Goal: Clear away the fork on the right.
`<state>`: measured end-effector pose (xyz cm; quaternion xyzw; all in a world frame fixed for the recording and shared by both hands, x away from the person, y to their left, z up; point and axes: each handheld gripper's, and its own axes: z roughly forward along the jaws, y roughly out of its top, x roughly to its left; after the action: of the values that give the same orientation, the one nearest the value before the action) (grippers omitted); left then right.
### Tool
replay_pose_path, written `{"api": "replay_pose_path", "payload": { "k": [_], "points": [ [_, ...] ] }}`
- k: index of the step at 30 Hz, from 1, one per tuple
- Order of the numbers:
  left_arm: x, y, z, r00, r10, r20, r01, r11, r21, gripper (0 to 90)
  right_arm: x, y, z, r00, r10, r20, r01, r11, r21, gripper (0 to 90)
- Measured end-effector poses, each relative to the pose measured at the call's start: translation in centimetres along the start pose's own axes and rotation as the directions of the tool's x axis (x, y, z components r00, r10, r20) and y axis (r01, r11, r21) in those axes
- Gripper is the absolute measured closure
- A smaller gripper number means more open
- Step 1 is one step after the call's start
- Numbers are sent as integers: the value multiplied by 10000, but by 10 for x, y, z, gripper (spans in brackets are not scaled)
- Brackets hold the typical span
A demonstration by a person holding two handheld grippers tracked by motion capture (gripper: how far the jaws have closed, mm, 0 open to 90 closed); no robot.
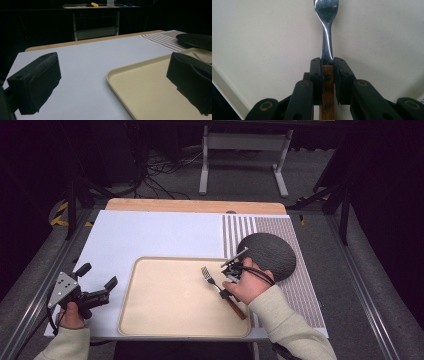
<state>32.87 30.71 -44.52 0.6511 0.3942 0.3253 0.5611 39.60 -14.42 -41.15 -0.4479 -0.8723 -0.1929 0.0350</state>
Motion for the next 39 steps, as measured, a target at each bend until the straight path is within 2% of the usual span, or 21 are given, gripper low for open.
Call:
{"api": "replay_pose_path", "payload": {
  "k": [17,20,22,26,28,29,33,34,35,36,37,38,39],
  "points": [
    [0,0,0,10000,-20,22,20,10000,42,0,-1,-3,9,9992,381,-84,-377,9981,487,772],
    [0,0,0,10000,-11,27,11,10000,53,0,-1,-4,10,9990,436,-115,-431,9983,403,729],
    [0,0,0,10000,36,44,-37,10000,61,0,-1,-4,8,9988,446,-223,-442,9988,196,665],
    [0,0,0,10000,30,41,-30,10000,57,0,0,-3,6,9994,323,-156,-323,9995,-17,619],
    [0,0,0,10000,37,38,-37,10000,54,0,-1,-3,5,9996,233,-134,-234,9997,-46,613],
    [0,0,0,10000,42,37,-42,10000,58,0,0,-2,3,9999,101,-93,-103,9996,-264,567],
    [0,0,0,10000,24,21,-24,10000,29,0,1,-1,1,9999,-96,-58,93,9989,-449,501],
    [0,0,1,10000,25,21,-25,10000,27,0,1,0,-1,9990,-445,-75,439,9969,-652,416],
    [0,0,1,10000,25,22,-25,10000,32,0,1,0,-1,9990,-445,-75,439,9969,-652,416],
    [0,0,1,10000,24,34,-24,10000,31,0,1,1,-2,9977,-665,-123,654,9952,-726,375],
    [0,0,1,10000,35,43,-36,10000,67,0,1,3,-3,9928,-1198,-71,1183,9869,-1097,319],
    [0,0,1,10000,35,43,-36,10000,67,0,2,4,-4,9920,-1264,-65,1247,9850,-1189,299],
    [-1,0,1,10000,6,44,-6,10000,36,0,2,5,-4,9883,-1522,-89,1497,9799,-1322,257]
  ]
}}
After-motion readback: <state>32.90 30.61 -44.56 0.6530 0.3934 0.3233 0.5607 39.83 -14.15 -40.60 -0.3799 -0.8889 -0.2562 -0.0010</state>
